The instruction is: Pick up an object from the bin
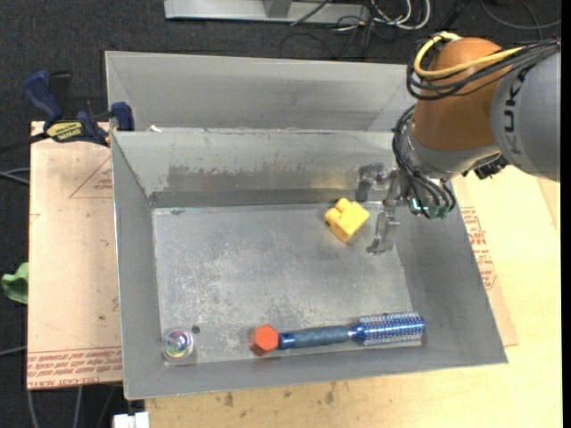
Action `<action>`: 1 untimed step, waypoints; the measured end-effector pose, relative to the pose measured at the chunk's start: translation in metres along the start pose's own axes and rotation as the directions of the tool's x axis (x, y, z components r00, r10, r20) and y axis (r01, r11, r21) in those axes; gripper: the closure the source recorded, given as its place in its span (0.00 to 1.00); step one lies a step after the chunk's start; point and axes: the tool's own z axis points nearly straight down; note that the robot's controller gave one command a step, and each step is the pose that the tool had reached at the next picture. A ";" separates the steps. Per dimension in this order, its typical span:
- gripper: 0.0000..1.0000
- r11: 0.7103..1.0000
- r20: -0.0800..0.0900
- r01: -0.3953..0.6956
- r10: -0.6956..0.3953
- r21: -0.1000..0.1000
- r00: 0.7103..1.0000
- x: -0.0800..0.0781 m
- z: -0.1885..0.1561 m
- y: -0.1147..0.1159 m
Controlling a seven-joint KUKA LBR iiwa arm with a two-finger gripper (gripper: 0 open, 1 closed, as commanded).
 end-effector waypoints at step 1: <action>0.00 0.966 0.018 0.260 -0.260 0.006 0.966 0.124 0.103 -0.018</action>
Offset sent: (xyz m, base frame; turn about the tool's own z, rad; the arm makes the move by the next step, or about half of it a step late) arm -0.1288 -0.0175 -0.1046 -0.2659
